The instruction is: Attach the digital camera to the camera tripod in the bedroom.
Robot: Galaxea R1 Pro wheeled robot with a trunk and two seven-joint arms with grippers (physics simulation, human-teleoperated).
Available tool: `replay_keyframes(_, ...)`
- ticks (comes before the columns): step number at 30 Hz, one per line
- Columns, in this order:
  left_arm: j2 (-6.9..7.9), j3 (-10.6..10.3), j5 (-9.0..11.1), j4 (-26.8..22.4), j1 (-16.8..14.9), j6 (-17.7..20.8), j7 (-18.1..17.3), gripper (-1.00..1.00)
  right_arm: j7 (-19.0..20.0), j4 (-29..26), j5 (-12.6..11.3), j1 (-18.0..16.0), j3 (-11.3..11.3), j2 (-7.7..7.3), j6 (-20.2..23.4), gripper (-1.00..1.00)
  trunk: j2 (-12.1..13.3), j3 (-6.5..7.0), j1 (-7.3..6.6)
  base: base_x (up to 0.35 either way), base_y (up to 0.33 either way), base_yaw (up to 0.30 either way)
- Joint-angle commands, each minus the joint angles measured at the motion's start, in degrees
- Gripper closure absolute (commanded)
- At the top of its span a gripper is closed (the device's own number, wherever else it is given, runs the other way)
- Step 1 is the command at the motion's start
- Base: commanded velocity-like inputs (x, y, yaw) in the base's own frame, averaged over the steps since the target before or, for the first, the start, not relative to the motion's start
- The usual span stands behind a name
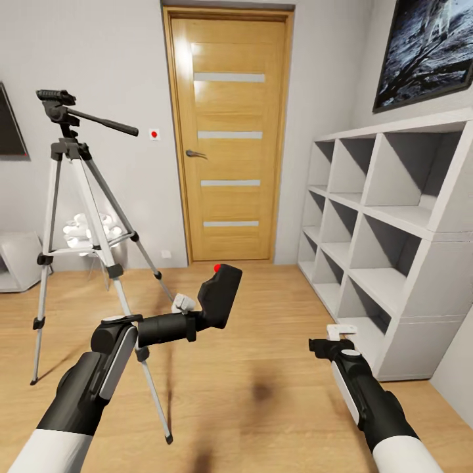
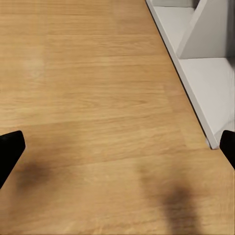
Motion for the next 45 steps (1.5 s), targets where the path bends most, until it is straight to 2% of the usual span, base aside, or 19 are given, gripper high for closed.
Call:
replay_keyframes(1, 0.03, -0.1, 0.2, 0.0, 0.0, 0.2, -0.1, 1.0, -0.1, -0.1, 0.2, 0.0, 0.0, 0.0, 0.3, -1.0, 0.4, 0.12, -0.24, 0.0, 0.0, 0.0)
replay_keyframes(45, -0.15, 0.0, 0.1, 0.1, -0.1, 0.2, -0.1, 1.0, -0.2, -0.1, 0.2, 0.0, 0.0, 0.0, 0.6, -1.0, 18.0, 8.02, -9.9, 0.0, 0.0, 0.0)
